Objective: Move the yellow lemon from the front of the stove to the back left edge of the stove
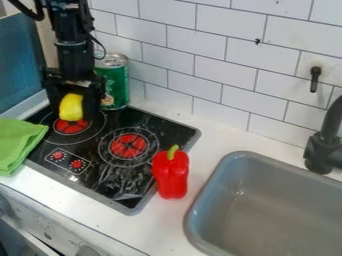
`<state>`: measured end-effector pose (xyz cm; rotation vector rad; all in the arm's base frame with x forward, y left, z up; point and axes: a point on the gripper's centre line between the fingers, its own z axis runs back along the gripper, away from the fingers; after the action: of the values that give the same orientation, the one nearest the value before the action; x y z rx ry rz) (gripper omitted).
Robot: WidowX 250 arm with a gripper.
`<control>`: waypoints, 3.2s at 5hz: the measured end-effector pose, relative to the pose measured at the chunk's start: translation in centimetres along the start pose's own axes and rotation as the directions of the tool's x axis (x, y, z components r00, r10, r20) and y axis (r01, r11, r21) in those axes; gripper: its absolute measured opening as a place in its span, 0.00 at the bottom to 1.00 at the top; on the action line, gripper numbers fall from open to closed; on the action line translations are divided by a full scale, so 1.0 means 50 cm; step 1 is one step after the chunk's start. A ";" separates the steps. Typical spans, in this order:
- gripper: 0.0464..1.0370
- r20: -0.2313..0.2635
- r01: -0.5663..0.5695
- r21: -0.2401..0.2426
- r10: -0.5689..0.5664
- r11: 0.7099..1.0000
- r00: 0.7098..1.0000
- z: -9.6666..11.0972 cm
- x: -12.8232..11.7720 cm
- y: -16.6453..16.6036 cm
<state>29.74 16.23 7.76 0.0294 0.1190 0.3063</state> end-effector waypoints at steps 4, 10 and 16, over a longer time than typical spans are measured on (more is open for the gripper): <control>0.79 -0.070 -0.119 0.048 0.122 0.992 0.990 -0.067 0.078 0.102; 0.96 -0.067 -0.163 0.022 0.165 0.986 0.984 -0.083 0.086 0.132; 0.96 0.165 -0.095 -0.064 0.105 0.993 0.981 0.112 -0.137 0.070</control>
<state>22.90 17.46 14.23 0.0062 -0.0590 0.4062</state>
